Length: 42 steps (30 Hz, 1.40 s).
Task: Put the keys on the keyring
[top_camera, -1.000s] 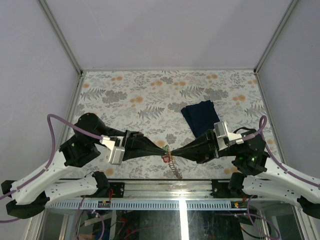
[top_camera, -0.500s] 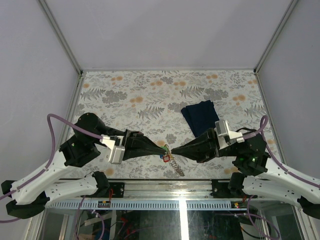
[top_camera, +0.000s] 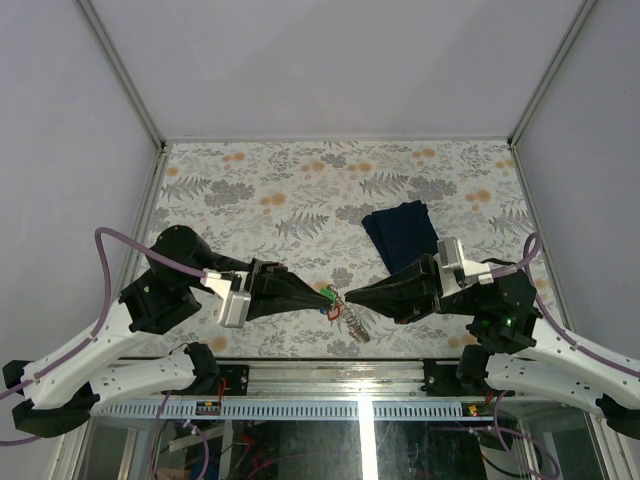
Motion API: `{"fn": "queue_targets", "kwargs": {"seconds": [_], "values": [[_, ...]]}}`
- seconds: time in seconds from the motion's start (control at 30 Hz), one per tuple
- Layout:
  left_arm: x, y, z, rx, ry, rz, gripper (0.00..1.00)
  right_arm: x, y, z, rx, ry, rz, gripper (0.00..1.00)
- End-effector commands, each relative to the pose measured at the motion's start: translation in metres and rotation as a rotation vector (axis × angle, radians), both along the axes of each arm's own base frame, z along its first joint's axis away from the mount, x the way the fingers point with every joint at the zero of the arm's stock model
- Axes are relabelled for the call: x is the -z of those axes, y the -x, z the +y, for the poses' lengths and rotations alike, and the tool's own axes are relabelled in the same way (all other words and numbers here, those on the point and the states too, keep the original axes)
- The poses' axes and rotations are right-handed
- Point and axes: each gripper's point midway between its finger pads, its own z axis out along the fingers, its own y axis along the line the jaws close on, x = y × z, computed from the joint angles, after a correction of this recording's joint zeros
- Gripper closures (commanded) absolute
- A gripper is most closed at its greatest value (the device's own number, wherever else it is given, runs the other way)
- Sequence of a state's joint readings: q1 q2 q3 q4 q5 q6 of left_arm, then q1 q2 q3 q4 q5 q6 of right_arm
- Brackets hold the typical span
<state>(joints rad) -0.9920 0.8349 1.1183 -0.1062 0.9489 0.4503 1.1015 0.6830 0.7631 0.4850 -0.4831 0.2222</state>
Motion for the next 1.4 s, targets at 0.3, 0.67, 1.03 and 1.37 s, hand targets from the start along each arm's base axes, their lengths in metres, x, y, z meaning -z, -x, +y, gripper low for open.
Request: {"fn": "queue_targets", "kwargs": {"seconds": [0.3, 0.67, 1.03, 1.37], "values": [[-0.009, -0.005, 0.003, -0.049, 0.068, -0.003, 0.72, -0.047, -0.005, -0.023, 0.059, -0.217, 0.029, 1.0], [-0.036, -0.037, 0.001, -0.223, 0.241, 0.169, 0.64, -0.039, -0.017, -0.024, 0.149, -0.179, -0.004, 1.0], [-0.045, -0.04, -0.005, -0.197, 0.322, 0.302, 0.6, -0.034, -0.028, -0.026, 0.219, -0.156, -0.024, 1.0], [-0.031, -0.043, -0.015, -0.194, 0.283, 0.372, 0.64, -0.038, -0.031, -0.033, 0.25, -0.185, -0.027, 1.0]]}}
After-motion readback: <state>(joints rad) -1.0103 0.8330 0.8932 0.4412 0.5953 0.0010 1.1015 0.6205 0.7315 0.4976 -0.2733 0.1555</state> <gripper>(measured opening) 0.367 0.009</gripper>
